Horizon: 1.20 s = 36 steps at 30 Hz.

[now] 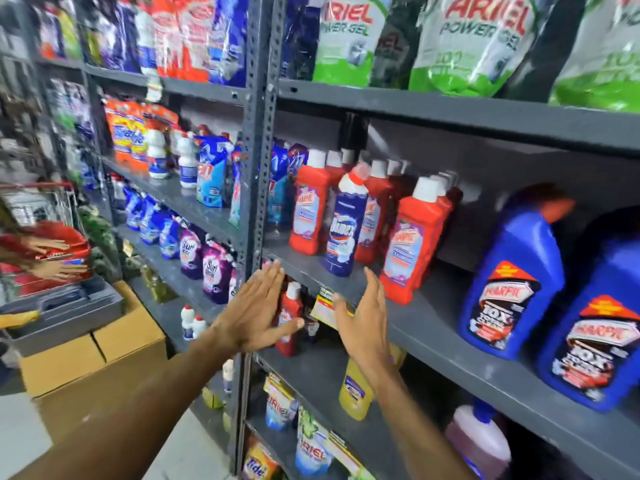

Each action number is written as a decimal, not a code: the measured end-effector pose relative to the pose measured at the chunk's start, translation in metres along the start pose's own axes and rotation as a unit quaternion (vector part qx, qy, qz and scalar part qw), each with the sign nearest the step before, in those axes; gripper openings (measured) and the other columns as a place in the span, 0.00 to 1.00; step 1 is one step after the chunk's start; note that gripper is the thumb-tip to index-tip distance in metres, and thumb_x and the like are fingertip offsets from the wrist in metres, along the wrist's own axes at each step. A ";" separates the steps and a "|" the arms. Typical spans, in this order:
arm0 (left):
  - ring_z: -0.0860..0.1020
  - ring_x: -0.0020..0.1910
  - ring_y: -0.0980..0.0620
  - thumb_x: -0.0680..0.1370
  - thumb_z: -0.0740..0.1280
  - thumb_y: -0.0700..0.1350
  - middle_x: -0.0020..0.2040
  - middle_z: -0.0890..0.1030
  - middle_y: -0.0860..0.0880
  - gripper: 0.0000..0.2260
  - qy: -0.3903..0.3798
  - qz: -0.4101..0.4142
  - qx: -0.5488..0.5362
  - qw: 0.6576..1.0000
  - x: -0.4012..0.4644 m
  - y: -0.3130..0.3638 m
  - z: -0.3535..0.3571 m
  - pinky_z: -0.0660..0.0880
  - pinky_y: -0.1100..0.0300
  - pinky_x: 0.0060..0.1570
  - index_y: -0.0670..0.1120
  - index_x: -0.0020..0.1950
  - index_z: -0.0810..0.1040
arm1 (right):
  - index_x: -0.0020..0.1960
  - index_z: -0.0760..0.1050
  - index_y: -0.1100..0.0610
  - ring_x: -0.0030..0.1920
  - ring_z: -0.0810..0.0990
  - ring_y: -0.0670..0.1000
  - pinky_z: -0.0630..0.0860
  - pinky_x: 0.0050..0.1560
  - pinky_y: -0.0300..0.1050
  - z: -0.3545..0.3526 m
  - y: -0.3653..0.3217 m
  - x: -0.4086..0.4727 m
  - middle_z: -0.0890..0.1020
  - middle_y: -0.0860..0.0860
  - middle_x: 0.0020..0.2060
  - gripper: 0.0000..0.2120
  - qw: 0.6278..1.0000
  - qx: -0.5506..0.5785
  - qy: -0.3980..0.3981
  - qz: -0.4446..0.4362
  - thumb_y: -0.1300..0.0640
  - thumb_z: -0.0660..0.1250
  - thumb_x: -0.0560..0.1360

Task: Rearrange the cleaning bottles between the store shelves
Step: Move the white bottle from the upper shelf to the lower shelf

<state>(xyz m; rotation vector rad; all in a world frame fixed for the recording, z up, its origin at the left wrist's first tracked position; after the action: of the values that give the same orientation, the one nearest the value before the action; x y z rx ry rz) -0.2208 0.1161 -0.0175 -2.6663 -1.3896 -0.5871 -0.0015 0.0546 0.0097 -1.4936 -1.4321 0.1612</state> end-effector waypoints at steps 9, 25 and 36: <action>0.42 0.86 0.41 0.78 0.43 0.76 0.86 0.43 0.35 0.52 -0.042 0.076 0.057 0.995 0.095 -0.065 0.026 0.41 0.48 0.84 0.34 0.84 0.43 | 0.80 0.64 0.64 0.74 0.75 0.60 0.70 0.75 0.57 0.044 0.002 0.105 0.76 0.61 0.74 0.40 0.985 0.017 0.096 0.140 0.54 0.78 0.75; 0.51 0.86 0.42 0.75 0.36 0.78 0.86 0.54 0.38 0.54 -0.032 0.044 0.008 0.998 0.118 -0.083 0.043 0.43 0.49 0.85 0.37 0.85 0.49 | 0.71 0.74 0.55 0.59 0.86 0.49 0.82 0.58 0.45 0.053 -0.005 0.124 0.85 0.51 0.63 0.27 0.983 0.091 0.082 0.135 0.51 0.79 0.75; 0.39 0.85 0.47 0.81 0.48 0.74 0.86 0.42 0.41 0.48 0.014 0.065 -0.038 0.997 0.094 -0.079 0.038 0.35 0.54 0.82 0.38 0.85 0.42 | 0.71 0.74 0.55 0.61 0.86 0.52 0.83 0.64 0.60 0.057 -0.019 0.108 0.85 0.52 0.63 0.29 0.979 0.109 0.086 0.147 0.53 0.80 0.74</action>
<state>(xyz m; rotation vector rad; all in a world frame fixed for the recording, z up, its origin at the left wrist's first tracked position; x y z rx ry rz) -0.2244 0.2445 -0.0262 -2.7689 -1.1976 -0.6745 -0.0229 0.1690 0.0525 -1.4911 -1.0167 0.3493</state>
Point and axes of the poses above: each hand's wrist, its own x-axis towards the middle knuckle, its own z-axis out of the palm, y = z × x, the point moved 5 cm from there along x, towards the middle knuckle
